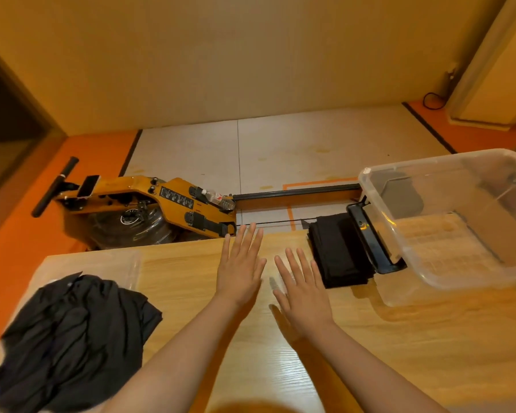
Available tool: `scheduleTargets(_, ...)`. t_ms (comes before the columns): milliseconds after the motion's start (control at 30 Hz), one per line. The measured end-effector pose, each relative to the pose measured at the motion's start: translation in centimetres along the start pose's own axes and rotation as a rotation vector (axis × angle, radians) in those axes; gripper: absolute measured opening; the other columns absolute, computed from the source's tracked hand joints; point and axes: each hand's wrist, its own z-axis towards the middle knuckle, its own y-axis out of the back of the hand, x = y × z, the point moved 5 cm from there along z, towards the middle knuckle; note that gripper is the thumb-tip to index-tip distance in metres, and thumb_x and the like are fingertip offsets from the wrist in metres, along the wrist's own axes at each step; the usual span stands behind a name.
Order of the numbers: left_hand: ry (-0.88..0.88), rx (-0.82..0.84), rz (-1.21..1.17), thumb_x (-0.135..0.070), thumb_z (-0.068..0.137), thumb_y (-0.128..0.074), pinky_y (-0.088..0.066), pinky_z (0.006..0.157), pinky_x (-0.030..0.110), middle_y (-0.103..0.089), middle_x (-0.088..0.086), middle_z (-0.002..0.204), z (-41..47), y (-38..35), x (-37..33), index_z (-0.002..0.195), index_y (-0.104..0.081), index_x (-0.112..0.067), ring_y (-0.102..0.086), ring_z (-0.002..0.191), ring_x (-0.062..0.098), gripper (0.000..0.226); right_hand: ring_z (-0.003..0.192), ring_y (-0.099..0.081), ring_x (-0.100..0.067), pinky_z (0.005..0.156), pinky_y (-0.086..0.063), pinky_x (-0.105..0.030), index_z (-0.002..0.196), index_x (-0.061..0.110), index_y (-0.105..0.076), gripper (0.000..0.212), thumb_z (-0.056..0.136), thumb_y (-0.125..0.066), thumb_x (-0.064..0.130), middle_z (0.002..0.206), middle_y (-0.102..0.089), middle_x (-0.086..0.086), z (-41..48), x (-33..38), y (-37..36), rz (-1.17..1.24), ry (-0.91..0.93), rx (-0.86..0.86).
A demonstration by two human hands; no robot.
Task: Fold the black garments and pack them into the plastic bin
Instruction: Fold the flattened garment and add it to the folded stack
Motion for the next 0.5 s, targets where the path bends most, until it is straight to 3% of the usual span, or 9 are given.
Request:
scheduleTargets(100,0.097,-0.001,-0.024,-0.046,0.098,-0.015,0.010,0.118,0.042,0.003,-0.001,0.162,-3.8,0.7,5.7,0.155,-0.001,-0.022,0.011,0.149,0.017,0.063,0.146,-0.011,-0.027,0.114,-0.011,-0.045,0.149,0.022,-0.022,0.057,0.100,-0.015,0.049,0.156,-0.026,-0.007,0.8,5.1,-1.9,0.003,0.076,0.034)
scheduleTargets(233,0.244,-0.017,-0.024,-0.046,0.099,-0.015,0.006,0.118,0.042,-0.004,0.002,0.162,-9.9,1.3,14.1,0.154,-0.003,-0.021,0.003,0.149,0.020,0.062,0.145,-0.013,-0.027,0.113,-0.011,-0.044,0.148,0.022,-0.027,0.060,0.094,-0.029,0.050,0.154,-0.032,-0.007,1.6,13.2,-3.5,0.021,0.146,0.097)
scheduleTargets(400,0.435,-0.060,-0.009,-0.044,0.100,-0.020,-0.001,0.119,0.043,-0.013,0.005,0.161,-17.8,1.4,23.5,0.154,-0.013,-0.015,-0.006,0.149,0.021,0.062,0.143,-0.024,-0.025,0.110,-0.016,-0.042,0.146,0.022,-0.035,0.061,0.094,-0.029,0.052,0.152,-0.036,-0.006,1.7,23.8,-4.8,0.026,0.274,0.166)
scheduleTargets(500,0.523,-0.051,-0.028,-0.047,0.099,-0.017,-0.006,0.119,0.044,-0.015,0.005,0.161,-21.7,0.6,27.8,0.153,-0.015,-0.014,-0.008,0.149,0.021,0.064,0.142,-0.027,-0.023,0.118,-0.019,-0.042,0.146,0.021,-0.033,0.063,0.092,-0.031,0.053,0.153,-0.033,-0.003,1.6,29.0,-5.7,0.065,0.311,0.158)
